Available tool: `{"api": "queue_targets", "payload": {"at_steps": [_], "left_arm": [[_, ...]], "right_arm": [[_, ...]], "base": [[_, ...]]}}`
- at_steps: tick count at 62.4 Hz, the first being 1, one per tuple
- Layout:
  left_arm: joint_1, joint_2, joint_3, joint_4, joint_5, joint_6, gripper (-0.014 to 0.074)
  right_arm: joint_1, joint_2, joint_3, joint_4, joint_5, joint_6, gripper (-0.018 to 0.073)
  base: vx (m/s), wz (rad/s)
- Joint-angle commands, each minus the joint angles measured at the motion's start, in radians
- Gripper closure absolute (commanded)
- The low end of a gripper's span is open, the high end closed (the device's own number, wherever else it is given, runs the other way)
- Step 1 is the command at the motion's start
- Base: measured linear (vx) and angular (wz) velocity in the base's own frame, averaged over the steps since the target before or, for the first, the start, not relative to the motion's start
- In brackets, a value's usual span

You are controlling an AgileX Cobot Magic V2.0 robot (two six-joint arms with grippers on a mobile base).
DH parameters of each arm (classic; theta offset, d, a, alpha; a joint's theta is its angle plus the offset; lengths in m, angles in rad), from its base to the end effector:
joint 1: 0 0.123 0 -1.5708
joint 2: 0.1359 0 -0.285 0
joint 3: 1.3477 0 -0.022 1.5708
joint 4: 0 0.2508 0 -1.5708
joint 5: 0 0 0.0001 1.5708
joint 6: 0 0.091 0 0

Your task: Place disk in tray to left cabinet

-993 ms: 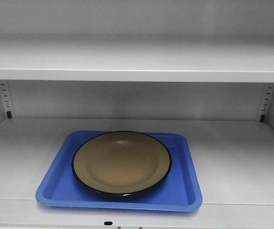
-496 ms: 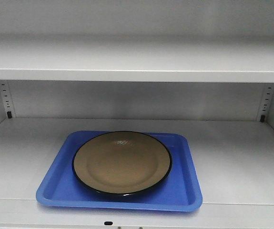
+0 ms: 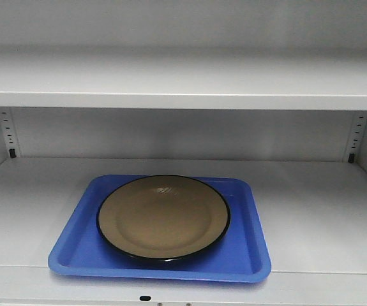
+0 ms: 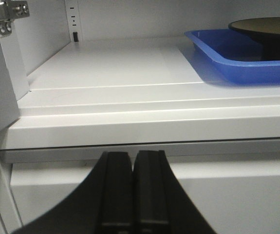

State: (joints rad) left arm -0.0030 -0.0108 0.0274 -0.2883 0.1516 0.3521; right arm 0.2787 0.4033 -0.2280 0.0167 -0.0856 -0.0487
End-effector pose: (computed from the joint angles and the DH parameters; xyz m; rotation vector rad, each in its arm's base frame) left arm 0.0565 -0.0041 0.1913 0.0903 1.6431 0.0135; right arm 0.0944 0.0269 0.2689 -0.2429 1.5577 0.1923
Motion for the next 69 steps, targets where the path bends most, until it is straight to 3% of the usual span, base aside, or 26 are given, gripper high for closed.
{"api": "queue_targets", "payload": {"at_steps": [1,17,34,40,50,69], "left_arm": [[0.0,-0.014,0.015,-0.011,-0.076,0.001,0.0597],[0.0,-0.014,0.015,-0.011,-0.076,0.001,0.0597],[0.0,-0.014,0.015,-0.011,-0.076,0.001,0.0597],[0.0,-0.014,0.015,-0.011,-0.076,0.001,0.0597],[0.0,-0.014,0.015,-0.011,-0.076,0.001,0.0597],[0.0,-0.016,0.013,-0.011,-0.076,0.001,0.0597]], "right_arm": [[0.0,0.012,-0.031,-0.009,-0.083,-0.009,0.0563],[0.0,0.003,-0.013,-0.017,-0.087,-0.013,0.0563],[-0.004,-0.201,0.254,-0.017,-0.083,0.055,0.0563],[-0.049,-0.299,0.273,-0.023,0.017,0.055,0.0563],[-0.207,-0.429,0.278,-0.026,0.119,0.056,0.0563],[-0.238,-0.427,0.278,-0.028,0.128,0.055,0.0563]], "base": [[0.0,0.0],[0.0,0.0],[0.0,0.0],[0.0,0.0],[0.0,0.0],[0.0,0.0]]}}
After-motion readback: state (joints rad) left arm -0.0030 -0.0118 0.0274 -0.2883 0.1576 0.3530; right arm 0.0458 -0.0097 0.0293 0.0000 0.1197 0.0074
